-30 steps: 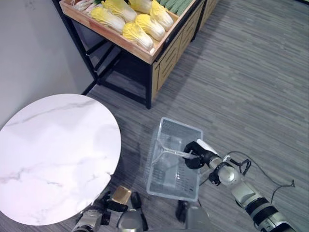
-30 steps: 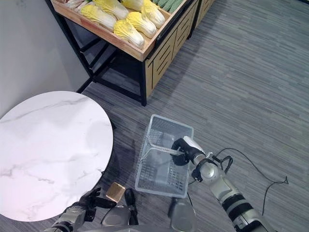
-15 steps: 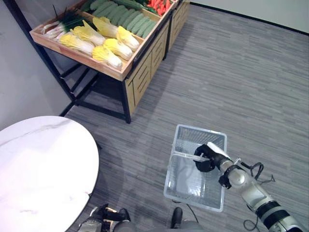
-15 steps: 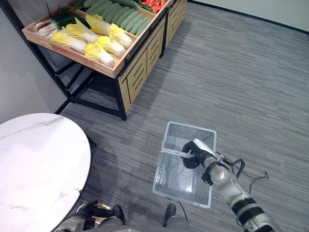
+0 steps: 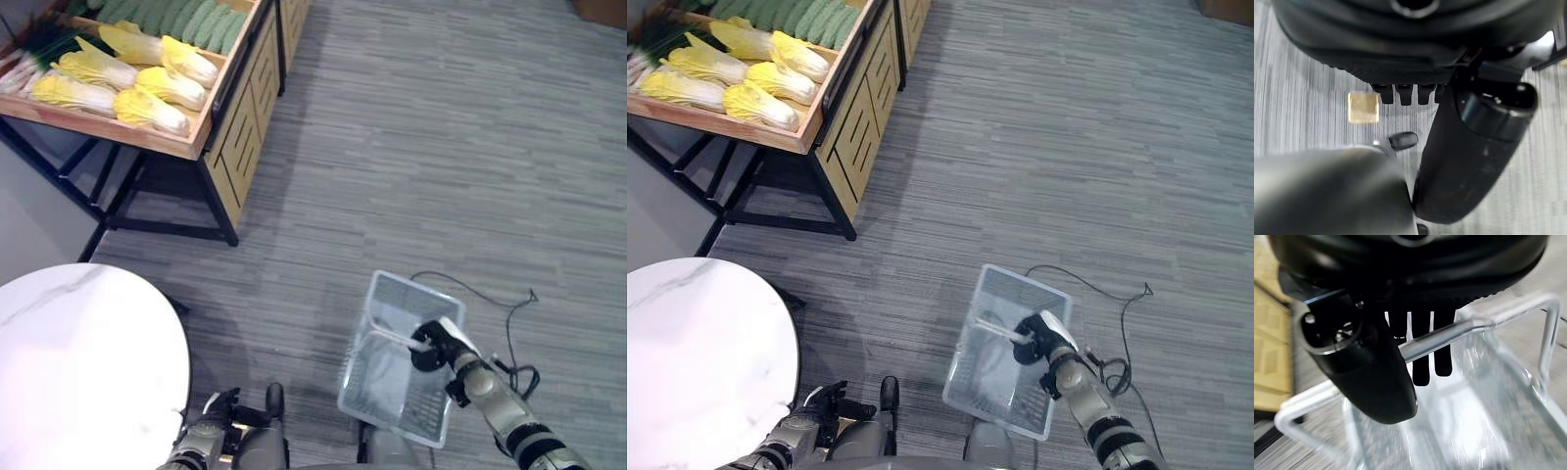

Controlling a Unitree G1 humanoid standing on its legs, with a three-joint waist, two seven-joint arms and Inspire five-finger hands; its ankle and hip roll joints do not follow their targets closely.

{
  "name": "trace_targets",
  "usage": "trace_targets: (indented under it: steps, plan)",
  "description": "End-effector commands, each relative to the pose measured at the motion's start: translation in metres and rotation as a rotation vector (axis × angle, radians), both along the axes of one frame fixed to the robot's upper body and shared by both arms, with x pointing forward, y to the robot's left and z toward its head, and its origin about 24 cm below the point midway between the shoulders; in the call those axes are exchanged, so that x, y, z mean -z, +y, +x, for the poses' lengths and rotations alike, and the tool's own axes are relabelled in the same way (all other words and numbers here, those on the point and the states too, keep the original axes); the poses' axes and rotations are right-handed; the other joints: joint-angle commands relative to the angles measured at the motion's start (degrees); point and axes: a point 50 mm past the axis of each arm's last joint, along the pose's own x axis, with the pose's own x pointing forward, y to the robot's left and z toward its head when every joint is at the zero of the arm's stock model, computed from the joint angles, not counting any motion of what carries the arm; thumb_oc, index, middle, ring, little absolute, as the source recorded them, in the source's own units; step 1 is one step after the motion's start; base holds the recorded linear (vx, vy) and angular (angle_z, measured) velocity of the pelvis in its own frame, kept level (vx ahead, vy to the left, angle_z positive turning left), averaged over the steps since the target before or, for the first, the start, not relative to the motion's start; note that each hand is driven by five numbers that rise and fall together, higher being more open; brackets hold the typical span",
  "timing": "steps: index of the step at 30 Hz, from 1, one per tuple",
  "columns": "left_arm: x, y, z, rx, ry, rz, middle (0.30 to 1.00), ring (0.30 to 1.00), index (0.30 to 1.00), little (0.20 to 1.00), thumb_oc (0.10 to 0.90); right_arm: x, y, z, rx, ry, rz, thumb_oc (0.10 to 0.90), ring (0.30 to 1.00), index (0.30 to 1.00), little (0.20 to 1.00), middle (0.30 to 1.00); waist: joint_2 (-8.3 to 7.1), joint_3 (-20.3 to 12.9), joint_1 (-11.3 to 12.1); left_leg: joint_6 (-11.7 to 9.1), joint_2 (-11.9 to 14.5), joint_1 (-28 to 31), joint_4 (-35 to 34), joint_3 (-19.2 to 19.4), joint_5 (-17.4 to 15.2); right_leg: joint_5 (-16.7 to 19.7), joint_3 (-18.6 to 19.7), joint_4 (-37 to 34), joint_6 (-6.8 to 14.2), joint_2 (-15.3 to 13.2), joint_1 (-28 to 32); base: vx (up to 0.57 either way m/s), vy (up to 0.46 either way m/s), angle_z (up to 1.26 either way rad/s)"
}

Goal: Get the vegetables into the basket

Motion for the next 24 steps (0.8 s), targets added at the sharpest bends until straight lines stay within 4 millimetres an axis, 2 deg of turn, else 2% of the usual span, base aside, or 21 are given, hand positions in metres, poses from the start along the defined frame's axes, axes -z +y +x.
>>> trace_targets:
  steps: [1, 2, 3, 5, 12, 13, 14, 17, 19, 20, 24]
  plan:
    - [-0.001, 0.025, -0.014, 0.019, 0.033, 0.091, 1.0, 1.0, 1.0, 1.0, 0.9, -0.035, 0.007, 0.045, -0.026, -0.208, 0.031, 0.4, 0.3, 0.3, 0.3, 0.3, -0.56, -1.67, 1.8, -2.94, 2.53, -0.75, 4.19, 0.31, -4.3, -3.27, 0.5, 6.55, 4.37, -0.11, -1.48, 0.0, 0.053, -0.63]
    - [-0.001, 0.026, -0.014, 0.019, 0.032, 0.092, 1.0, 1.0, 1.0, 1.0, 0.9, -0.035, 0.007, 0.046, -0.026, -0.209, 0.032, 0.4, 0.3, 0.3, 0.3, 0.3, -0.59, -1.65, 1.88, -2.93, 2.53, -0.69, 4.08, 0.42, -4.25, -3.29, 0.62, 6.63, 4.38, -0.1, -1.57, -0.02, 0.036, -0.53]
    - [-0.003, 0.031, -0.014, 0.022, 0.031, 0.104, 1.0, 1.0, 1.0, 1.0, 0.9, -0.032, 0.006, 0.044, -0.017, -0.191, 0.025, 0.4, 0.3, 0.3, 0.3, 0.3, -0.76, -1.96, 2.2, -2.79, 2.89, -0.36, 3.17, 1.34, -3.99, -3.83, -0.68, 7.21, 4.32, 0.57, -1.6, 0.0, 0.036, -0.32]
    - [-0.003, 0.033, -0.016, 0.028, 0.04, 0.11, 1.0, 1.0, 1.0, 1.0, 0.9, -0.029, 0.002, 0.041, 0.005, -0.173, 0.02, 0.4, 0.3, 0.3, 0.3, 0.3, -1.0, -2.23, 2.43, -2.66, 2.6, 0.67, 2.33, 1.97, -4.07, -3.36, -2.11, 6.55, 4.42, 0.14, -0.98, 0.03, 0.041, -0.27]
    - [0.001, 0.034, -0.026, 0.035, 0.084, 0.123, 1.0, 1.0, 1.0, 1.0, 0.9, -0.015, -0.023, 0.024, 0.096, -0.086, -0.033, 0.4, 0.3, 0.3, 0.3, 0.3, -0.82, -3.15, 1.96, -2.78, 2.4, 2.58, 2.48, 1.99, -4.76, -3.28, -2.4, 3.77, 3.82, 0.44, 0.96, 0.04, 0.005, -0.1]
    - [0.002, 0.034, -0.027, 0.047, 0.096, 0.126, 1.0, 1.0, 1.0, 1.0, 0.9, -0.007, -0.032, 0.012, 0.135, -0.035, -0.046, 0.4, 0.3, 0.3, 0.3, 0.3, -0.69, -3.55, 1.7, -2.92, 2.46, 3.16, 2.48, 1.83, -4.95, -3.56, -2.45, 3.06, 3.62, 0.66, 1.68, 0.03, -0.008, -0.04]
    - [0.002, 0.034, -0.027, 0.047, 0.096, 0.126, 1.0, 1.0, 1.0, 1.0, 0.9, -0.007, -0.032, 0.012, 0.135, -0.036, -0.046, 0.4, 0.3, 0.3, 0.3, 0.3, -0.67, -3.5, 1.69, -2.93, 2.47, 3.23, 2.47, 1.81, -4.96, -3.56, -2.48, 3.01, 3.61, 0.68, 1.77, 0.06, -0.019, 0.0]
    - [0.003, 0.034, -0.029, 0.084, 0.117, 0.135, 1.0, 1.0, 1.0, 1.0, 0.9, 0.013, -0.048, -0.019, 0.239, 0.095, -0.061, 0.4, 0.3, 0.3, 0.3, 0.3, -0.28, -4.19, 1.24, -3.31, 2.77, 4.27, 2.41, 1.25, -5.21, -4.14, -2.73, 2.06, 3.28, 1.08, 3.27, 0.04, -0.041, 0.05]
    - [0.002, 0.035, -0.028, 0.081, 0.118, 0.136, 1.0, 1.0, 1.0, 1.0, 0.9, 0.02, -0.051, -0.032, 0.254, 0.155, -0.082, 0.4, 0.3, 0.3, 0.3, 0.3, -0.08, -4.48, 1.15, -3.55, 3.05, 4.5, 2.38, 0.97, -5.19, -4.41, -2.9, 1.84, 3.1, 1.3, 3.75, 0.04, -0.06, 0.08]
    - [0.002, 0.035, -0.028, 0.077, 0.121, 0.136, 1.0, 1.0, 1.0, 1.0, 0.9, 0.026, -0.054, -0.045, 0.283, 0.202, -0.091, 0.4, 0.3, 0.3, 0.3, 0.3, 0.05, -4.73, 1.13, -3.78, 3.29, 4.71, 2.22, 0.62, -5.03, -4.72, -3.13, 1.58, 2.89, 1.54, 4.18, 0.04, -0.07, 0.06]
    - [0.004, 0.033, -0.032, 0.05, 0.135, 0.128, 1.0, 1.0, 1.0, 1.0, 0.9, 0.036, -0.053, -0.064, 0.343, 0.26, -0.073, 0.4, 0.3, 0.3, 0.3, 0.3, 0.34, -5.13, 1.0, -4.28, 3.8, 5.14, 1.79, 0.16, -4.63, -5.16, -3.62, 1.04, 2.43, 2.1, 5.07, 0.03, -0.06, 0.05]
